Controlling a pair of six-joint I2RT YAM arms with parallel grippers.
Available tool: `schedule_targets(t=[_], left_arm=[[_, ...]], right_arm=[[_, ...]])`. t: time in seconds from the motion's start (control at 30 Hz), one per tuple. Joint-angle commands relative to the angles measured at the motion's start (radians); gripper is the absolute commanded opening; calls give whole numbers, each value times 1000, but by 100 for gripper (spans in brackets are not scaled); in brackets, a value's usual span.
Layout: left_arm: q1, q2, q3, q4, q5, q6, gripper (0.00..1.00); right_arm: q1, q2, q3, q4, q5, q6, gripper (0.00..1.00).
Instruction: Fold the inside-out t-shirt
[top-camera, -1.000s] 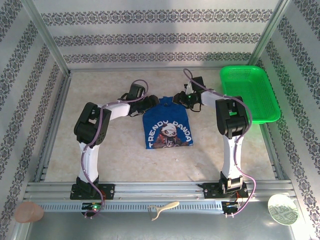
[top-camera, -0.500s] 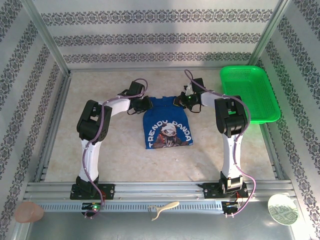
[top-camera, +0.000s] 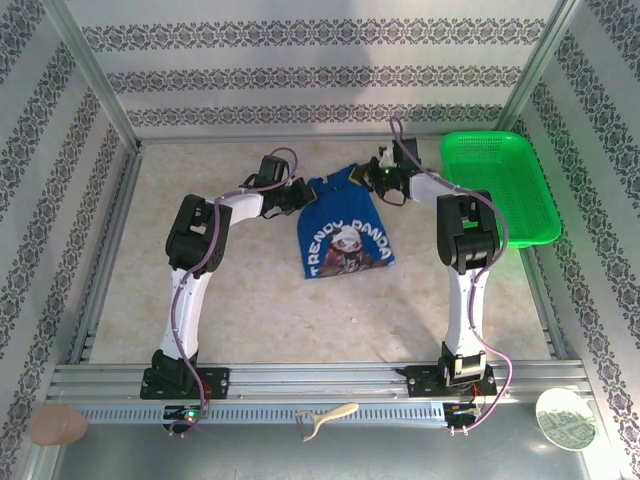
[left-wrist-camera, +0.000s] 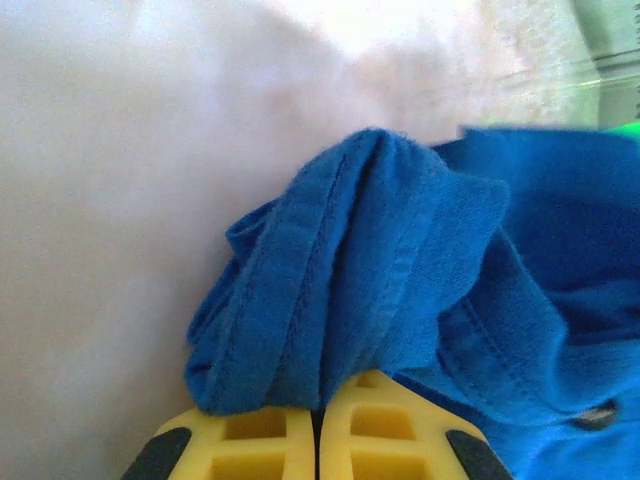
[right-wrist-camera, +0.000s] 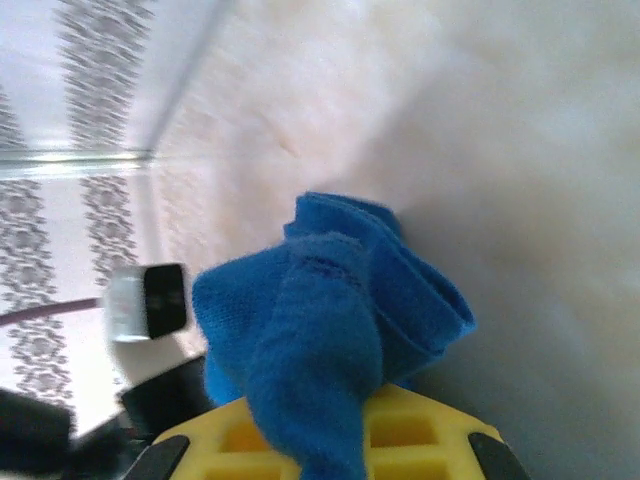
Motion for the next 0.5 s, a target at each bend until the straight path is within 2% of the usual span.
schedule_targets(t=[0.0,0.13,0.23,0.33,0.47], left_arm=[[34,-3,203,-33,38,17,0],[42,-11,438,-162,42,93,0],[40,-68,473,-185,43,141,0],[29,-170,334,-118,48,173,0],[13,-322,-24,64,43,173,0]], right_arm=[[-16,25,171,38,-32,71,0],[-25,-4,303,35,-32,89,0],[-27,-88,272,55,-14,57,0],[-25,-204,97,131,19,18,0],[-9,-339,-257,339,55,17,0]])
